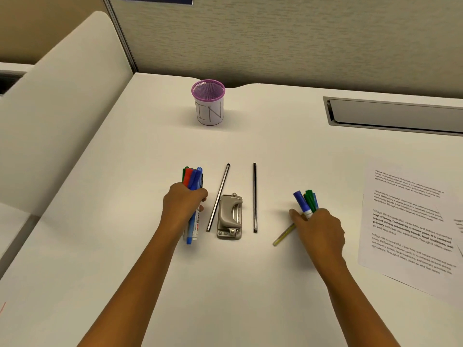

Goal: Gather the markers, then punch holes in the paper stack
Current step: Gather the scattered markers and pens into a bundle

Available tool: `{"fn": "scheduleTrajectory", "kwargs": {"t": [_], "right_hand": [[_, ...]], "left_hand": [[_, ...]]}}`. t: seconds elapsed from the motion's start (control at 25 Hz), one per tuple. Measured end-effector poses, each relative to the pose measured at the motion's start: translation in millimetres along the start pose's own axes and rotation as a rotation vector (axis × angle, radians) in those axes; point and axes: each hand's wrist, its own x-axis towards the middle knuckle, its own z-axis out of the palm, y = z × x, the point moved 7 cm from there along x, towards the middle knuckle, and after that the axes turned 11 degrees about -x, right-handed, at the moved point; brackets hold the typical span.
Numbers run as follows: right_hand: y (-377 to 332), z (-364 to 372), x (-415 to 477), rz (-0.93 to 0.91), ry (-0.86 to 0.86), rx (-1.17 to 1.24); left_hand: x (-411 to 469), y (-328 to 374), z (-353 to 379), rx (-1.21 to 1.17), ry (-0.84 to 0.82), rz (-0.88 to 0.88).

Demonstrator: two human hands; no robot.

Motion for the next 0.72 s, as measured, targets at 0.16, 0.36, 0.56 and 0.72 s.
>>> {"fn": "scheduleTrajectory", "kwargs": {"t": [0.16, 0.36, 0.56, 0.72], "right_hand": [[-2, 9, -3, 0.007, -0.032, -0.021], [1, 8, -1, 0.0, -0.048, 0.027], [-2, 7, -1, -0.064, -0.069, 0.084], [-23, 5, -2, -0.2, -0.099, 0.235]], "left_hand": [[15, 6, 15, 0.244, 0.004, 0.034], [23, 17, 36, 0.46, -0.009, 0.094], [27, 27, 46, 0.554, 0.012, 0.153], [31, 30, 45, 0.609, 0.008, 0.163]]}}
